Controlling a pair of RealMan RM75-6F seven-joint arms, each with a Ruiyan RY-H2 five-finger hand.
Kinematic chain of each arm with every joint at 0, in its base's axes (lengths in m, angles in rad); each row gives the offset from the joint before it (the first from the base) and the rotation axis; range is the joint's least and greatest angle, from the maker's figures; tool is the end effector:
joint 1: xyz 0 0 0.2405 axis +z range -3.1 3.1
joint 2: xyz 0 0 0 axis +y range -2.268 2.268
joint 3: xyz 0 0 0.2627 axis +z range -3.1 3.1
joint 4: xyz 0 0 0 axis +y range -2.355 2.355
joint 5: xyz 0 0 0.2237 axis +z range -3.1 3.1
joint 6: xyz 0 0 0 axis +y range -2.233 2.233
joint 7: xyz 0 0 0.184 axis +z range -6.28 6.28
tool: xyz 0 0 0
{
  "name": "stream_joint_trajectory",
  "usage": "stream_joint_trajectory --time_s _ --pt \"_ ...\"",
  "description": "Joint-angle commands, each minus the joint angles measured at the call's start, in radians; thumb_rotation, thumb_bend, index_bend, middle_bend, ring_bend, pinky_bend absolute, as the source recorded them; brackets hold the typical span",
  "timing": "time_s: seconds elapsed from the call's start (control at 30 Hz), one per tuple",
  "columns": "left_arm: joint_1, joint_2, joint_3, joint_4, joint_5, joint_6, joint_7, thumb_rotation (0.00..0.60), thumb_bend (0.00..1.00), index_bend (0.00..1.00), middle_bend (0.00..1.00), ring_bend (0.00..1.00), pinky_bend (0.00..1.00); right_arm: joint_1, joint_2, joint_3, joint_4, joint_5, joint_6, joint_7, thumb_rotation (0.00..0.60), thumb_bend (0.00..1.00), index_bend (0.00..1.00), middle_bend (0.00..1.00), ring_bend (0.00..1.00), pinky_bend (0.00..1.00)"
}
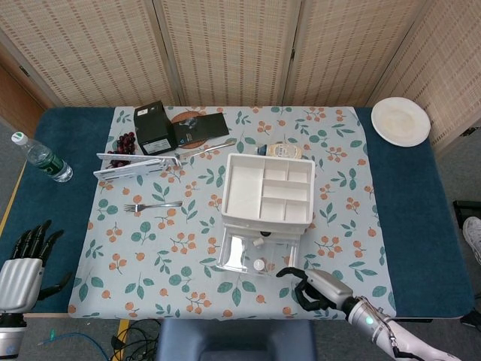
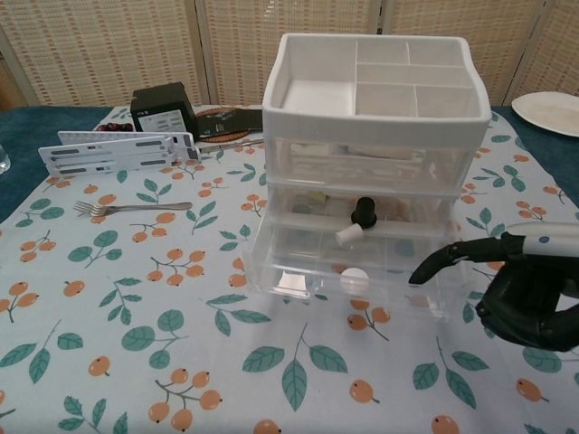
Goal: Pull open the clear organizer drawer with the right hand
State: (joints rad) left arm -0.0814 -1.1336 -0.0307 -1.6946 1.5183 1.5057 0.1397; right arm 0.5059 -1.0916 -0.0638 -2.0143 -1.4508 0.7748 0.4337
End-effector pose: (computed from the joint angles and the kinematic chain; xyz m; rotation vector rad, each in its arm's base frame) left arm -0.3008 0.2157 0.1357 -1.4184 -0.8649 -0.8833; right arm -0.1798 -0.2215 0.0006 1.8403 -1.9519 0.9164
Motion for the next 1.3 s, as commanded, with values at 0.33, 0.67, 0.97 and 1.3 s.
stream_joint_trajectory --time_s 0.33,0.67,0.97,1.3 --pt "-0.001 0.0 0.0 -0.002 0.003 0.001 0.003 0.6 0.25 0.14 0.0 0.04 0.07 -0.004 0.015 -0.019 -0.008 -0.017 0.003 0.009 0.6 0.74 0.2 0.82 1.0 1.0" --pt "-0.001 0.003 0.0 -0.008 0.006 0.003 0.008 0.6 0.25 0.14 0.0 0.04 0.07 -0.015 0.028 -0.031 -0.009 -0.036 0.025 0.019 0.6 0.74 0.2 0.82 1.0 1.0" --pt "-0.001 0.004 0.0 -0.014 0.009 0.005 0.012 0.6 0.25 0.14 0.0 0.04 0.07 -0.031 0.035 -0.029 -0.004 -0.053 0.071 0.018 0.6 0.73 0.07 0.82 1.0 1.0" --pt "0.003 0.011 -0.001 -0.017 0.015 0.015 0.008 0.6 0.25 0.14 0.0 0.04 0.07 -0.013 0.099 0.008 -0.046 -0.096 0.12 -0.06 0.6 0.71 0.06 0.82 1.0 1.0"
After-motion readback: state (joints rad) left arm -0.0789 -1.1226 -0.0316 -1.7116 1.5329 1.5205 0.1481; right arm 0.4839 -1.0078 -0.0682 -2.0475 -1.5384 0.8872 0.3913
